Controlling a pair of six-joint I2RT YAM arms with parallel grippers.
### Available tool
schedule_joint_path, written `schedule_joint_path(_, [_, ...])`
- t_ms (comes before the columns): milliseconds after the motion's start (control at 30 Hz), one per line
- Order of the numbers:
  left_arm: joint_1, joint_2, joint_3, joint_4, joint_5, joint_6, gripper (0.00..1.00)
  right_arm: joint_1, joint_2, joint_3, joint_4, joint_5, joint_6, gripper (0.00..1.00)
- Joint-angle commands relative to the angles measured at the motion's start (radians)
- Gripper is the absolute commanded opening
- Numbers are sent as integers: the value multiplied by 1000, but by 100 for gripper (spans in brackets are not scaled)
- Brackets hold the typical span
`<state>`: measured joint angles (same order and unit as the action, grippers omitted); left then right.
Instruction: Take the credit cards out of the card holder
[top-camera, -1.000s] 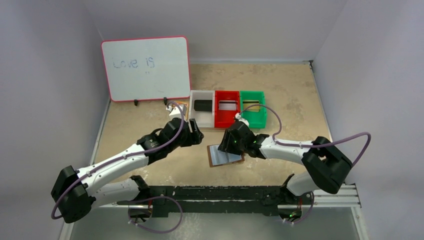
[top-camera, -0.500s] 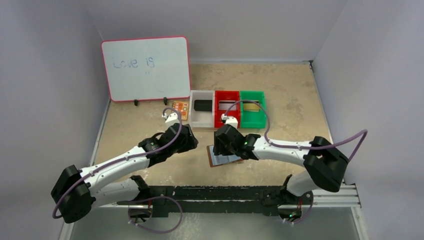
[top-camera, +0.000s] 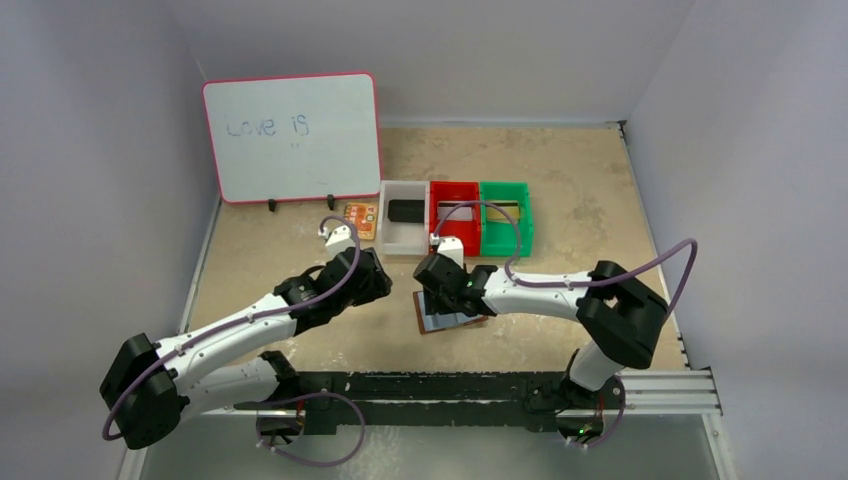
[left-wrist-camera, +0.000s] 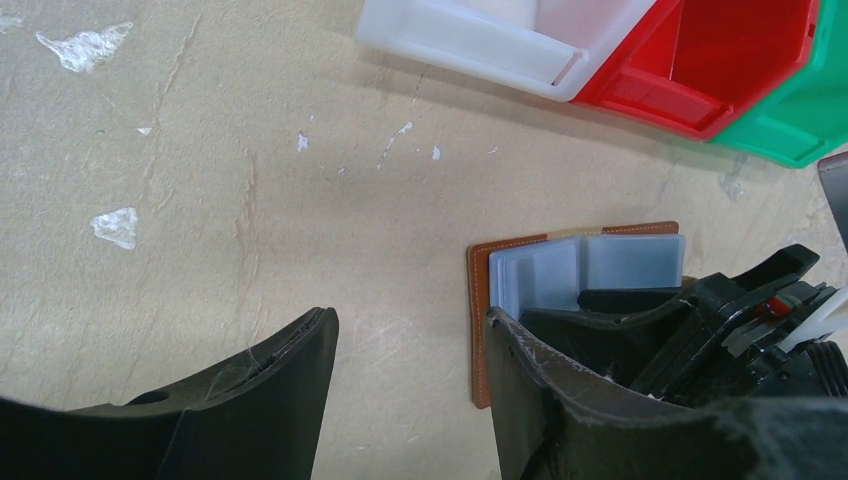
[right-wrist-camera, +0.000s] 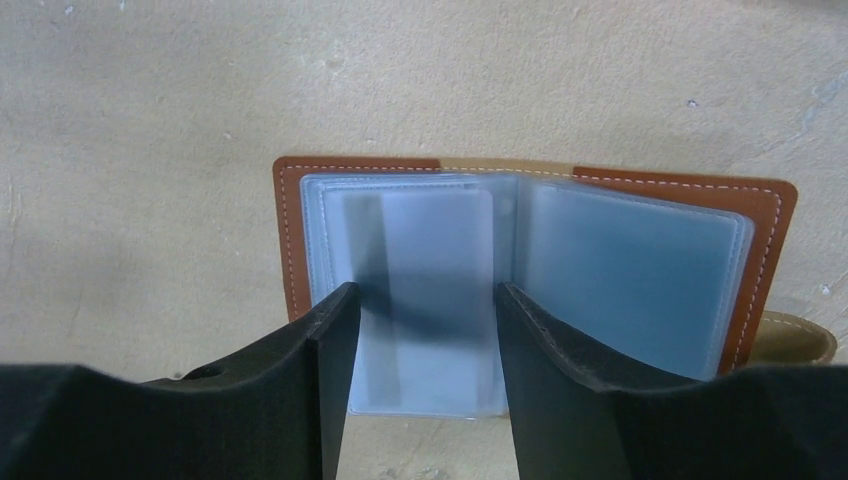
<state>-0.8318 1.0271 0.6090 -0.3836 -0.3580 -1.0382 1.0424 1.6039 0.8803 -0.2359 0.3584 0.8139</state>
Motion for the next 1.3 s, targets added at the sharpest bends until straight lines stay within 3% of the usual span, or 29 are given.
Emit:
schedule_joint_path(0, [-3, -23, 11, 8, -29, -18, 55, 13, 14, 45, -23, 37, 7, 57])
schedule_joint_path(300, [-2, -29, 17, -10, -37, -16, 55, 15, -18, 46, -28, 40, 42, 62])
schedule_joint_path(567, [-3, -21, 24, -6, -38, -14, 55, 18, 53, 67, -21, 19, 22, 65])
schedule_joint_path(767, [-3, -15, 24, -2, -35, -10, 55, 19, 79, 80, -60, 46, 52, 57])
schedule_joint_path(1067, [-3, 18, 34, 36, 9, 11, 54, 18, 65, 60, -43, 1, 88, 29])
schedule_joint_path(1267, [-3, 45, 40, 99, 85, 26, 55, -17, 1, -14, 82, -80, 98, 28])
